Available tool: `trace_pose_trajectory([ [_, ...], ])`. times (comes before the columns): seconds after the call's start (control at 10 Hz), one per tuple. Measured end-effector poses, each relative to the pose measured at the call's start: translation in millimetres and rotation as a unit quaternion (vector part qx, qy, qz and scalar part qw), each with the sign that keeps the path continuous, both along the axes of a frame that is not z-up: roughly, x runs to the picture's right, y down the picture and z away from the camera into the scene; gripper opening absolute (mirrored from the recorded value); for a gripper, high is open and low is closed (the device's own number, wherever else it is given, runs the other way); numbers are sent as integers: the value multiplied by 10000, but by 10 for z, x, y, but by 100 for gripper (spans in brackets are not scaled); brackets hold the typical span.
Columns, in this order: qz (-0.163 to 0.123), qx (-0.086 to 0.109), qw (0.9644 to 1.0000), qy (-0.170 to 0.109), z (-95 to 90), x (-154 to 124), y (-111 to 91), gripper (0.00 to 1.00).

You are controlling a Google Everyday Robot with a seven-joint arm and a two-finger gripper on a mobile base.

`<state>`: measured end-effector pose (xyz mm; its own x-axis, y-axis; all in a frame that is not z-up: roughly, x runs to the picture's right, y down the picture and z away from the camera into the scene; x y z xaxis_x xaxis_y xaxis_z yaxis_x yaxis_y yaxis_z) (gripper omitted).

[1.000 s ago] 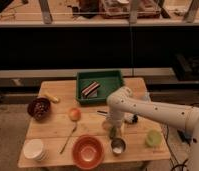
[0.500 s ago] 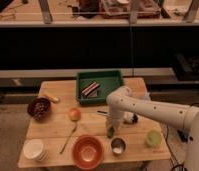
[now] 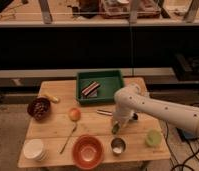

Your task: Place pepper in tray

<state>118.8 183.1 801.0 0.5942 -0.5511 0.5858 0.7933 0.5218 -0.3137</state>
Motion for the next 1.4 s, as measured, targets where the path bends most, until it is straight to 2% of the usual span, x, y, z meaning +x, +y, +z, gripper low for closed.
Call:
trace_pose_trajectory([
  [0.1,78,154,9998,23,-100,96,-186,8],
  [0.3,254,499,9984,-12,-284,266,-816,8],
  [0.5,340,703,9969,-46,-216,282,-1325,8],
  [0.6,370,840,9957,-78,-104,235,-1623,8],
  [0.8,429,1017,9937,-177,60,52,-2011,8],
  [1.0,460,1104,9925,-258,160,-286,-2207,9],
  [1.1,476,1117,9922,-267,192,-500,-2254,14],
  [1.3,522,1045,9929,-226,378,-900,-2236,36],
  [1.4,519,1027,9932,-169,477,-958,-2179,44],
])
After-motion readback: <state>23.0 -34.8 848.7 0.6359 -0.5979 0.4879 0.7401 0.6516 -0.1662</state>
